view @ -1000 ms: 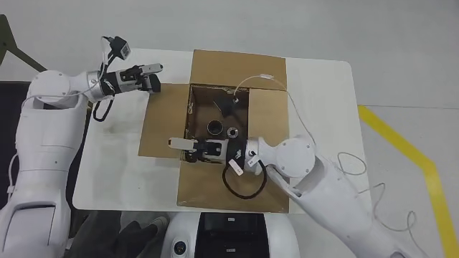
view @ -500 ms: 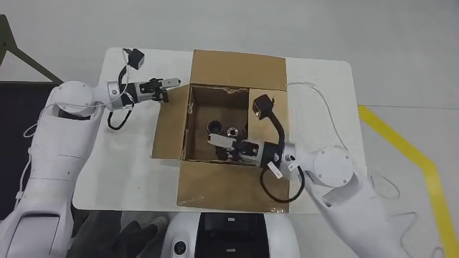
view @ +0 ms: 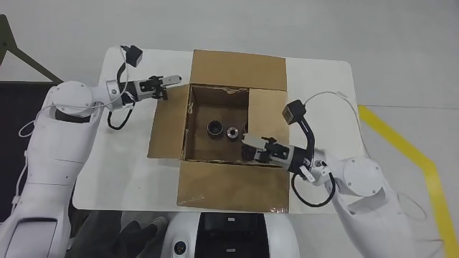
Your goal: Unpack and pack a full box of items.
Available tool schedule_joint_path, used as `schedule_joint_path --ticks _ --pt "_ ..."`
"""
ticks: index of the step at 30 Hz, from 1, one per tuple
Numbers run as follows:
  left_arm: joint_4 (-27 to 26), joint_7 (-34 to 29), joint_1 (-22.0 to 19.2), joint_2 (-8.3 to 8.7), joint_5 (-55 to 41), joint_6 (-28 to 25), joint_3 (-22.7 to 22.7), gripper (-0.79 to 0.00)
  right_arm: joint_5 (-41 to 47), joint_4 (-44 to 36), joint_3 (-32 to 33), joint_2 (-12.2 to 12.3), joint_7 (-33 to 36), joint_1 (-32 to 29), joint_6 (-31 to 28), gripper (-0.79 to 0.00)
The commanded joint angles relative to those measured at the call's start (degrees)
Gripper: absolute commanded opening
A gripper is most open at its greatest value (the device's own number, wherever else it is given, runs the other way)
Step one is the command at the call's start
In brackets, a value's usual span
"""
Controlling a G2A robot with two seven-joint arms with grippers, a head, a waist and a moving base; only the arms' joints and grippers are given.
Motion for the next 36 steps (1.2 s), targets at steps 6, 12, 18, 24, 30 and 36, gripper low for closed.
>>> schedule_joint_path --ticks 6,12,18,24,30,36 --pt "-6.48 -0.47 1.94 0.79 -1.09 3.34 -3.24 0.000 1.13 0.29 3.49 0.80 1.43 -2.78 -0.78 0.000" --pt "-10.71 -0.08 2.18 1.09 -0.17 6.71 -3.38 0.000 2.18 0.20 6.46 1.40 1.93 -5.03 -1.67 0.000" --pt "-13.04 0.92 1.54 1.13 1.21 8.77 -2.03 0.000 3.52 0.06 9.91 2.01 2.57 -7.49 -2.81 0.000" --pt "-16.67 0.65 1.21 1.26 2.22 10.67 -0.95 0.000 4.71 -0.44 12.67 2.49 2.83 -10.26 -4.44 0.000" --pt "-19.56 1.27 -0.01 1.09 3.31 13.07 1.82 0.000 6.15 0.47 14.44 2.90 4.31 -12.15 -6.36 0.000" --pt "-20.67 3.45 -1.79 0.49 4.09 15.68 6.27 0.000 7.87 0.44 16.98 3.42 7.06 -14.03 -8.05 0.000"
